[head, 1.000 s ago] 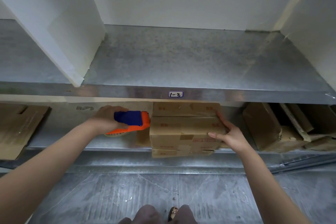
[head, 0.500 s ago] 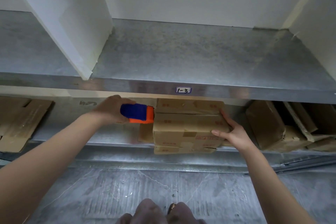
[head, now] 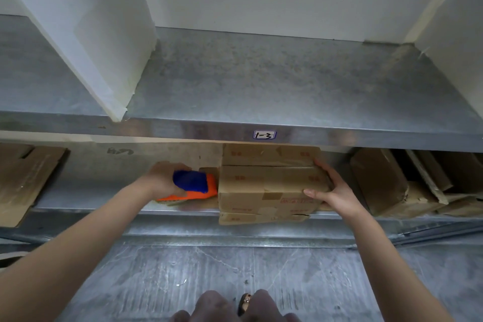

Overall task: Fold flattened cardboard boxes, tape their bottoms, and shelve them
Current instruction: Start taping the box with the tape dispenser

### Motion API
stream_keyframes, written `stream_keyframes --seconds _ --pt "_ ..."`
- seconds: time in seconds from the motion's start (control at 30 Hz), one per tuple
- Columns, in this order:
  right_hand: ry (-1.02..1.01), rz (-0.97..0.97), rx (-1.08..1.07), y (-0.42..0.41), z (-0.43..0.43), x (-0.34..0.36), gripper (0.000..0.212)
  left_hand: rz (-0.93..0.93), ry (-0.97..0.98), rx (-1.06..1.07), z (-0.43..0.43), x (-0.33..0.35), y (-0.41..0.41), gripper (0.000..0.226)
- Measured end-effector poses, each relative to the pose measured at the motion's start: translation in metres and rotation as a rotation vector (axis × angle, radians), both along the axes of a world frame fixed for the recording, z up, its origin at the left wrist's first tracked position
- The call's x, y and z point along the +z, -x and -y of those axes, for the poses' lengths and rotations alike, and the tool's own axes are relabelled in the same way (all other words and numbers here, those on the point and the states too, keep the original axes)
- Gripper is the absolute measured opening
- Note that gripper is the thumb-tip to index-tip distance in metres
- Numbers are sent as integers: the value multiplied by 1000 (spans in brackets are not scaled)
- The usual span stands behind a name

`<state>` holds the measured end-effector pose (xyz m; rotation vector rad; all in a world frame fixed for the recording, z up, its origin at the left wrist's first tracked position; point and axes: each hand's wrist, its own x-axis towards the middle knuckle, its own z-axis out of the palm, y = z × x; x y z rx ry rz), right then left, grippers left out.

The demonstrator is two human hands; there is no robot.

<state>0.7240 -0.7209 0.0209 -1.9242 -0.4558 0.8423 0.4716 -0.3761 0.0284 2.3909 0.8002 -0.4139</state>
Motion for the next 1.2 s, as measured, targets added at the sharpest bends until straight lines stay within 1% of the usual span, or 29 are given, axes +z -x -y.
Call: stream_keyframes --seconds 0.03,0.1,0.2,0.33,0.5,0.63,0.73,0.8,0.83,0.93,1.0,1.07,1.2 --pt "-1 -1 1 -1 0 0 95 22 -6 27 -7 1 3 58" --pt "-2 3 2 -2 0 -1 95 32 -23 69 -27 1 12 63" --pt "2 9 1 -1 0 -2 94 -42 -79 48 -47 -6 24 71" --pt "-5 1 -1 0 -1 0 94 -59 -41 11 -51 -20 26 64" --pt "-18 5 5 2 -1 2 92 -98 -89 -34 -67 -26 30 70" --pt "-15 4 1 4 -2 3 92 -64 -82 -16 -69 -28 36 70" --pt "-5 7 2 5 -3 4 99 -36 -99 -9 -66 -29 40 70" --pt "0 14 2 5 -3 3 106 -66 -127 -30 -62 -25 40 71" --pt "3 17 1 5 -3 3 108 -88 -139 -49 -60 -22 40 74" --pt "0 23 1 6 -3 3 111 -102 -196 -67 -49 -12 41 93" --pt "-2 22 2 8 -2 2 108 -62 -259 -66 -39 -7 39 87" --pt "-8 35 -2 10 -2 1 99 22 -240 -41 -23 1 31 79" --pt "-17 82 -16 14 -2 -2 92 367 53 14 37 26 -3 64"
